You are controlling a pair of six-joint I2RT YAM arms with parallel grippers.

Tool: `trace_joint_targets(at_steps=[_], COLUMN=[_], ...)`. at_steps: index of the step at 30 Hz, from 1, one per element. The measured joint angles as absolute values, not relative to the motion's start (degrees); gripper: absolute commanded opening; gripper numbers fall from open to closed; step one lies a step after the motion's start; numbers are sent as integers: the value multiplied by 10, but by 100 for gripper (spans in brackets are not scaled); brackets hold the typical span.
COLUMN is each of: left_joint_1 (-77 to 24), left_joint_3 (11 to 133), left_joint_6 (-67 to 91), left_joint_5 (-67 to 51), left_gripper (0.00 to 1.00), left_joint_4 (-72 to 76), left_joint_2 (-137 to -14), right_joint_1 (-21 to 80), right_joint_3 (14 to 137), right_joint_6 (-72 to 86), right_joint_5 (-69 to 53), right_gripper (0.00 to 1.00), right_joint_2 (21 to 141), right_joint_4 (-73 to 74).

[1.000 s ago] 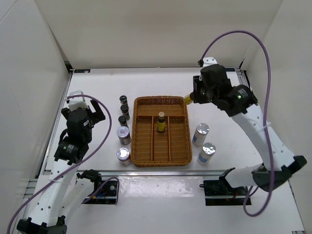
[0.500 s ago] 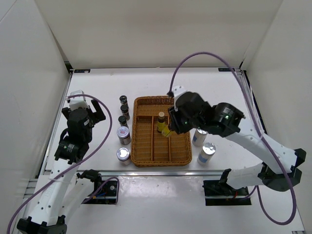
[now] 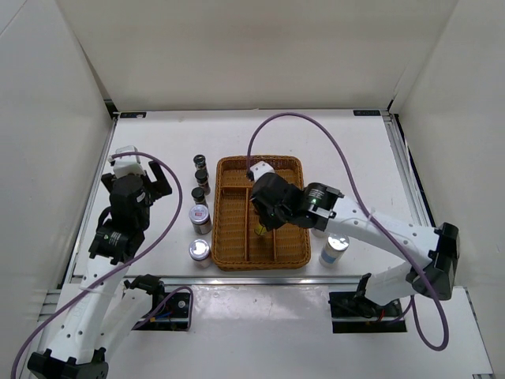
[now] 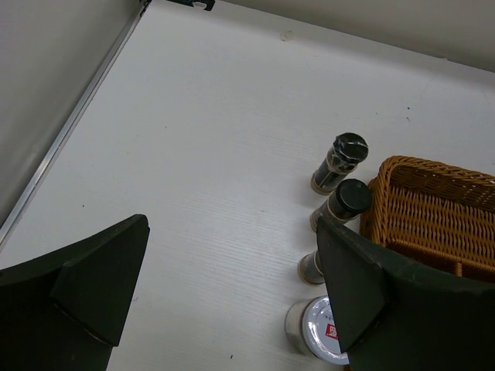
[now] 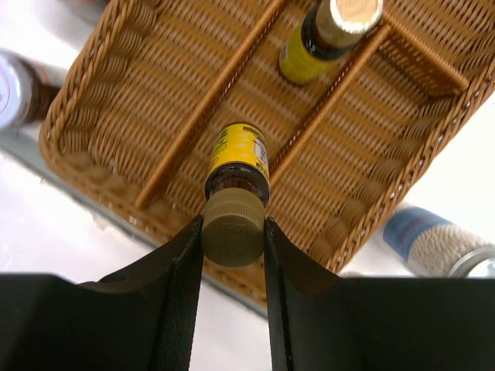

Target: Organize the condiment bottles

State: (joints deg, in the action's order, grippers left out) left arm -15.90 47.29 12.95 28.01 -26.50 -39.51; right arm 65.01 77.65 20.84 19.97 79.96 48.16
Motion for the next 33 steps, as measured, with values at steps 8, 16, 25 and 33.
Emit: trace_joint_targets(at_steps=[8,16,25,33], left_joint_1=[-159,-159,-159,-159], left_joint_3=[473,473,473,473], left_joint_6=[130,129,130,129], left_joint_5=[278,276,276,276], left_gripper=[100,100,100,100], left_joint_4=[-263,-256,-254,-254], left_joint_2=[-396,-396,-395,-395], right_joint_1=[650,650,650,617], right_joint_3=[774,785,808,846], right_joint_6=[214,233,263,264], right_joint_5=[232,254,296,343], right_gripper=[10,78,100,100], right_joint_2=[880,916,891,707], right_joint_4=[437,427,483,525])
